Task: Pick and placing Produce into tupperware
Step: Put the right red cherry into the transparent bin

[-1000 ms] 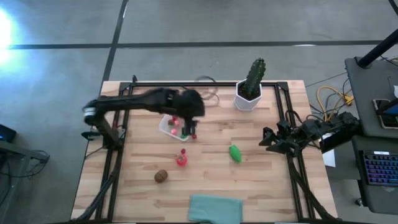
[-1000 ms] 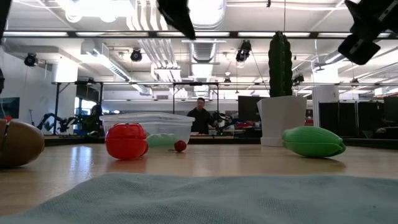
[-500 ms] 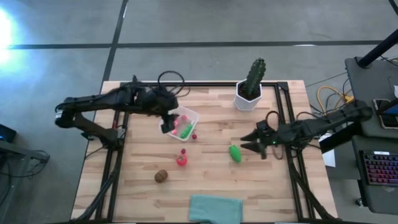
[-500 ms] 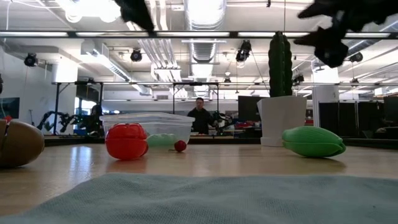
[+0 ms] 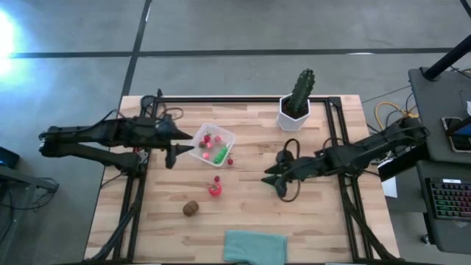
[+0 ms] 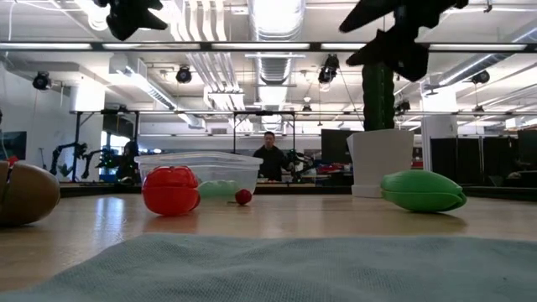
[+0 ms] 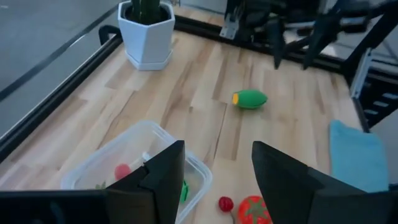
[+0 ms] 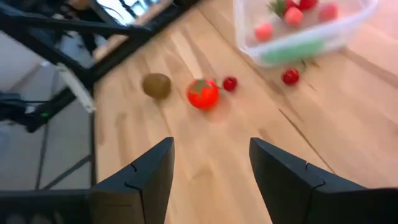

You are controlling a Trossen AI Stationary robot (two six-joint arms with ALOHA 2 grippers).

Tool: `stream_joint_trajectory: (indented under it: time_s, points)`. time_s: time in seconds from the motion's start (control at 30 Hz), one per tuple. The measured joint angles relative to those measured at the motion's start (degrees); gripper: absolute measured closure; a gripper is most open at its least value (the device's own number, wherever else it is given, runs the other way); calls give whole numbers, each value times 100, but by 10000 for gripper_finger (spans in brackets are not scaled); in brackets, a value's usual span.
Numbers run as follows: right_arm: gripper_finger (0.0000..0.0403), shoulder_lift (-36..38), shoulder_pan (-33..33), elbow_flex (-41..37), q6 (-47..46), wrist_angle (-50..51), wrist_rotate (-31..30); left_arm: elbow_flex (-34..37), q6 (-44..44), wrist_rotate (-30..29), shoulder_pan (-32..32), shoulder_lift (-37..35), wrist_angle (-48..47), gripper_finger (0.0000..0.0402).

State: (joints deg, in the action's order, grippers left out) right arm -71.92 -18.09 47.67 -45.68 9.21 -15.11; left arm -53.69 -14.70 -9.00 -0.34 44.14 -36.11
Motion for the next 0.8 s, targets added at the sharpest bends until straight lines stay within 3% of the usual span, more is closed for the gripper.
stream_joint_trajectory:
  time_s: [0.27, 0.5, 0.67, 0.8]
  points:
    - [202, -1086, 13, 993, -413, -35, 5, 269, -492, 83, 0, -847, 132, 229]
    - [202, -2186, 23, 2429, 221, -3, 50, 279, -466, 257, 2, -1328, 376, 229]
    - [202, -2660, 263, 3257, 276, 1538, -268, 324, -448, 260, 2, -1703, 403, 229]
    - [202, -2837, 687, 3261, -112, 2793, -139, 376, -576, 265, 2, -1978, 410, 229]
